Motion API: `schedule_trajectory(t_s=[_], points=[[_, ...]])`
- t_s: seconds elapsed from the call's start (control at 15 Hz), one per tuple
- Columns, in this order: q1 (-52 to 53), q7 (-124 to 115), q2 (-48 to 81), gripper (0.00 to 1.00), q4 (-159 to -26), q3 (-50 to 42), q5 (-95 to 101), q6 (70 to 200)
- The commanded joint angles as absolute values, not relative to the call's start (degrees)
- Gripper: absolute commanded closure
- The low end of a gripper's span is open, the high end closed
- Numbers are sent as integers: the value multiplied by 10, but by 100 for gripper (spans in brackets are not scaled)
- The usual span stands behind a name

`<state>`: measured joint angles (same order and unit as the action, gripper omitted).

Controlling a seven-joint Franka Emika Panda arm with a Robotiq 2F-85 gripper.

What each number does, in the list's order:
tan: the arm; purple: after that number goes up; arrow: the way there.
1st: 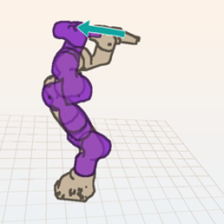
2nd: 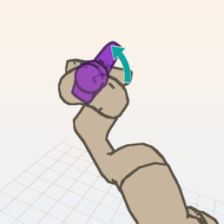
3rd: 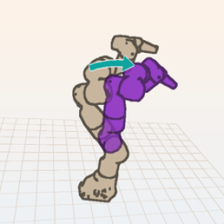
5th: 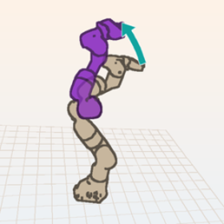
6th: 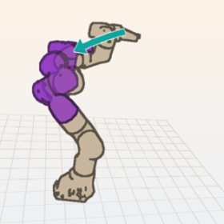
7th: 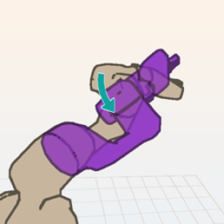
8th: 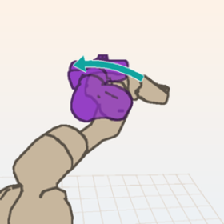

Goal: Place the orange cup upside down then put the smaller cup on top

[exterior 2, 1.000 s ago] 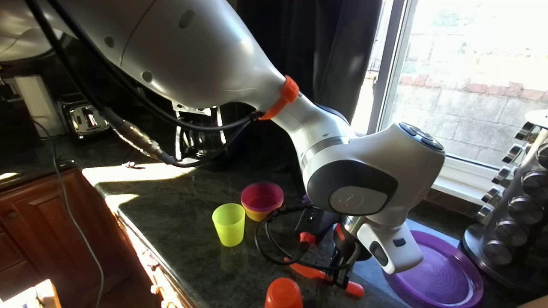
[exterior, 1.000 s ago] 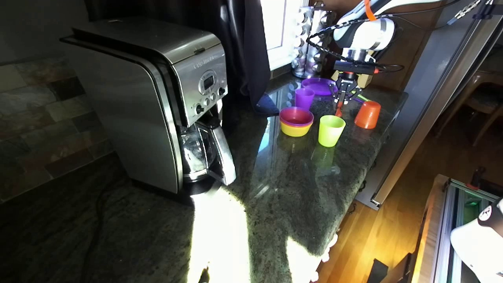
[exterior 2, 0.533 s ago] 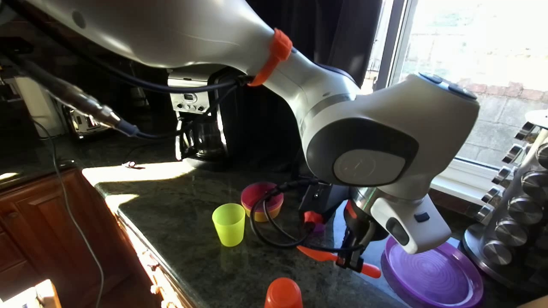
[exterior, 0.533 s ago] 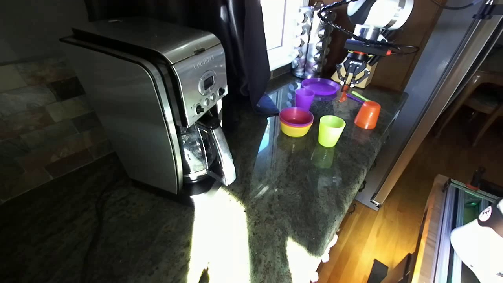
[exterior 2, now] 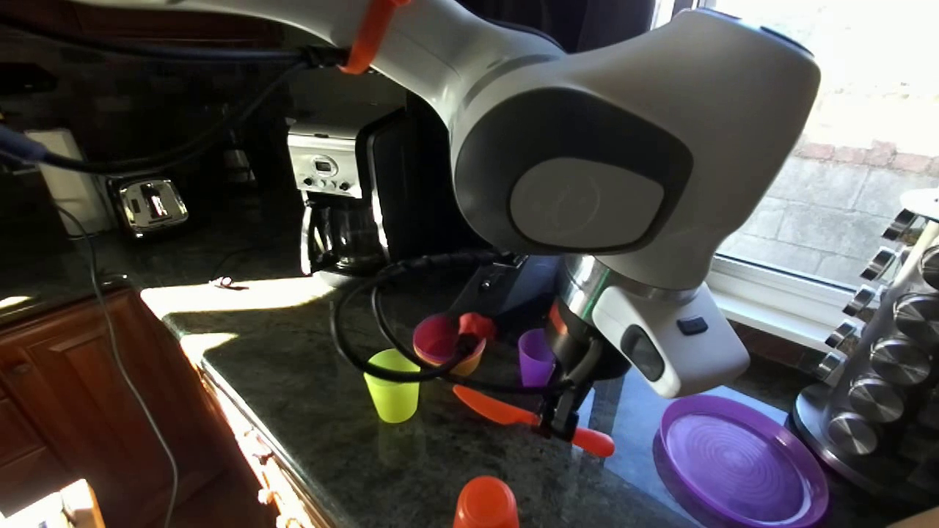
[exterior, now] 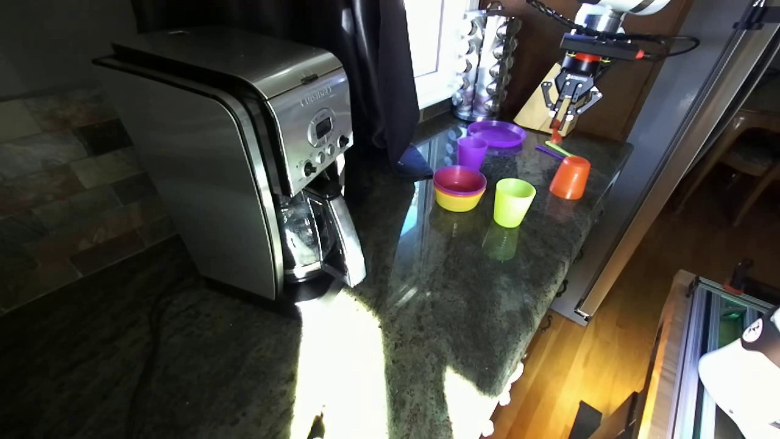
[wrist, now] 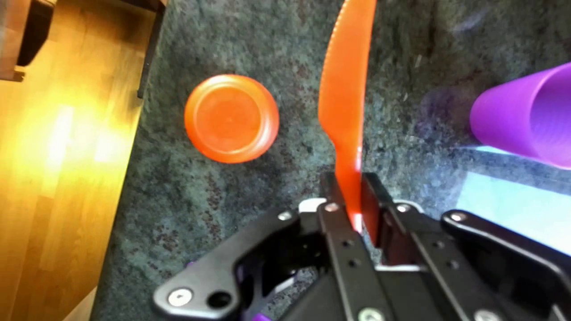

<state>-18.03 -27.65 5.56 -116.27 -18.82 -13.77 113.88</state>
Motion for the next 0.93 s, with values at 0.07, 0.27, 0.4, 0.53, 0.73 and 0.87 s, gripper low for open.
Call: schedule_trajectory(t_s=[0.07,0.27,0.4,0.53,0.73,0.87], points=[[-179,-320,0,96,-1209,-191,-103,1117],[-179,-341,-25,96,-1244,-188,-83,1169],[-180,-340,-36,96,-1264,-186,-75,1187],[-183,-344,-53,96,-1288,-185,-71,1206],[-186,-348,-67,96,-1317,-184,-66,1227],[-188,-347,-69,96,-1329,-184,-70,1233]])
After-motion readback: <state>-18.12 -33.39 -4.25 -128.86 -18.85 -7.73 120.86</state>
